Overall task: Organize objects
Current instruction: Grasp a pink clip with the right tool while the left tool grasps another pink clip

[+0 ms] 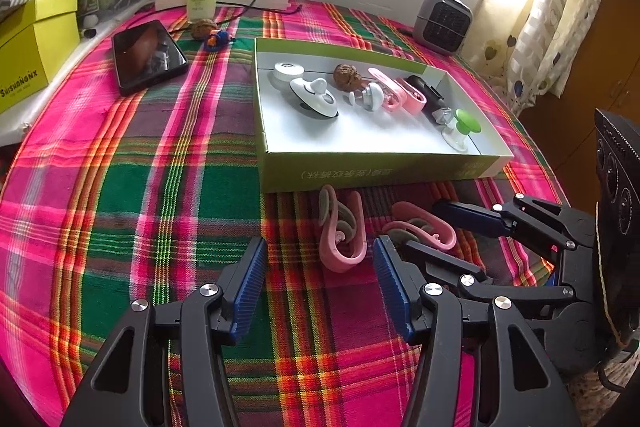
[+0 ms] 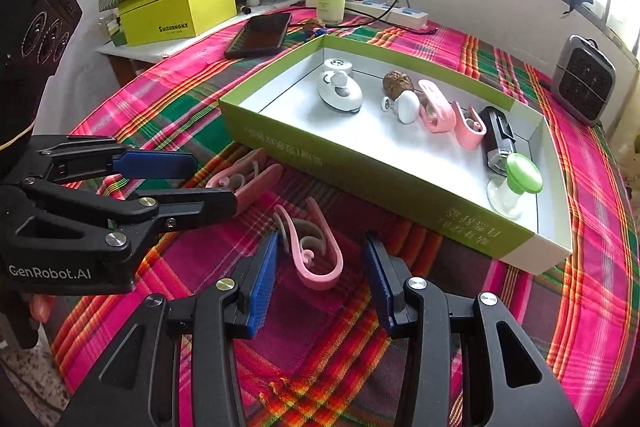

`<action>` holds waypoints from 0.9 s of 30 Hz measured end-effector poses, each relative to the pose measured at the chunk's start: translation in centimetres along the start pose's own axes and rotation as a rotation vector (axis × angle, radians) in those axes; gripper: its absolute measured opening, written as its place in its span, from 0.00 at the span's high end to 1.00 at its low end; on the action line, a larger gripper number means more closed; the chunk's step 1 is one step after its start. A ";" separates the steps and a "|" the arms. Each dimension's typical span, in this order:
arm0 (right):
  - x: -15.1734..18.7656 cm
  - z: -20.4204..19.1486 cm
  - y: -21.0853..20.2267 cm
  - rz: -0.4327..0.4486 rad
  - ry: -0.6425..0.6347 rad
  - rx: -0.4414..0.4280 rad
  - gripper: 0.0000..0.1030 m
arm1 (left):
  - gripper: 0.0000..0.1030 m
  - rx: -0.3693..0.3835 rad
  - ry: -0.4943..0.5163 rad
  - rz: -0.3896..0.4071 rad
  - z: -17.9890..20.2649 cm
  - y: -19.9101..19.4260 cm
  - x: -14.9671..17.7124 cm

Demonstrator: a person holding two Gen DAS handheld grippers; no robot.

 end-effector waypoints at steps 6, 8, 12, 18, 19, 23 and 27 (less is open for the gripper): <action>0.1 0.3 -0.2 0.004 0.018 -0.006 0.62 | 0.48 -0.001 0.008 -0.007 0.2 0.3 -0.1; 0.1 0.4 -0.2 0.003 0.019 -0.003 0.67 | 0.48 -0.001 0.011 -0.007 0.2 0.5 -0.2; 0.1 0.6 -0.3 0.009 0.032 -0.002 0.71 | 0.48 -0.007 0.014 -0.010 0.3 0.7 -0.3; 0.3 1.2 -0.7 0.019 0.058 0.001 0.77 | 0.48 -0.013 0.024 -0.008 0.5 0.9 -0.5; 0.4 1.3 -0.8 0.019 0.062 0.000 0.77 | 0.48 -0.016 0.028 -0.008 0.5 1.0 -0.6; 0.4 1.6 -1.0 0.023 0.075 0.004 0.78 | 0.48 -0.029 0.039 -0.005 0.6 1.3 -0.9; 0.5 1.7 -0.8 0.016 0.077 0.009 0.78 | 0.48 -0.066 0.076 -0.002 0.8 1.6 -0.9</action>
Point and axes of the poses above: each gripper's, at about its wrist camera, not at the fingertips, and y roughly the way its jaws point, z to its right, x to its underside, the point moved 5 cm from there along y, roughly the way its jaws point, and after that the axes turned 8 degrees about x, right-handed, at the moved point
